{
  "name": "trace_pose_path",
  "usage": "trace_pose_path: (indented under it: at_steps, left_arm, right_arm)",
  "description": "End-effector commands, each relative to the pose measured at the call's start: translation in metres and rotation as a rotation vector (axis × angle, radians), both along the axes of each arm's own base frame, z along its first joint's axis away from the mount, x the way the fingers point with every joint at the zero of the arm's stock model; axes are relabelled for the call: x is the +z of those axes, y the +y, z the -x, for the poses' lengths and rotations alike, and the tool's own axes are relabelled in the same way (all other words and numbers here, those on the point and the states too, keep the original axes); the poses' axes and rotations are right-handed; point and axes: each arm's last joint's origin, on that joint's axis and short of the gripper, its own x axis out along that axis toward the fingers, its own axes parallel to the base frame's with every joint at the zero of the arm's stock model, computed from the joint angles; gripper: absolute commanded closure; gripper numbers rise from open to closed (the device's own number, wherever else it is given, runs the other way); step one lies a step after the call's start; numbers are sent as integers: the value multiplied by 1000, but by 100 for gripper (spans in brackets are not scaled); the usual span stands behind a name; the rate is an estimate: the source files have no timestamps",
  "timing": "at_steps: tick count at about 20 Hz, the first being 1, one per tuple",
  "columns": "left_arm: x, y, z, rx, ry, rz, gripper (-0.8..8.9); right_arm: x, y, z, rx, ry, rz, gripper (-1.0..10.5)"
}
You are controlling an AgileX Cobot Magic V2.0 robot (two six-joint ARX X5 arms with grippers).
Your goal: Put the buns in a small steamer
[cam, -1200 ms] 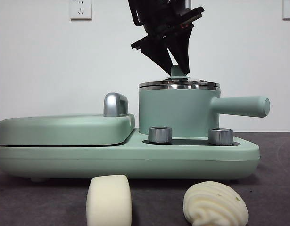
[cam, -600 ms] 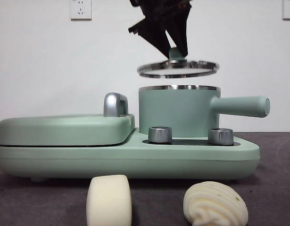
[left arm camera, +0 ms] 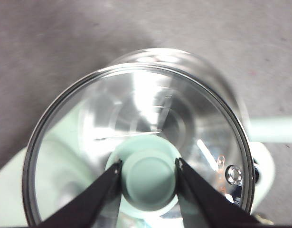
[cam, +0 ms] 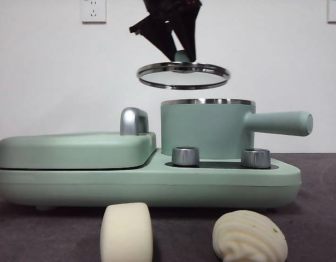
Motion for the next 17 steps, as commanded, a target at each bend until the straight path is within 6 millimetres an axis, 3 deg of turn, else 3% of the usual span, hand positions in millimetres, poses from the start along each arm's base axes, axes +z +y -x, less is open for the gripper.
trace_pose_path:
  at_steps: [1,8,13,17]
  left_arm:
    - [23,14,1,33,-66,52,700]
    - [36,67,-19,168,-86,61,700]
    - [40,108,-35,274,-97,62,700]
    - [40,138,-46,354,-99,59,700]
  right_arm:
    - [2,3,-8,42,66,-43,511]
    - [-9,35,-43,174,266,-44,511]
    - [-27,93,-62,271,377,54,511]
    - [-46,145,-64,297,463,196,511]
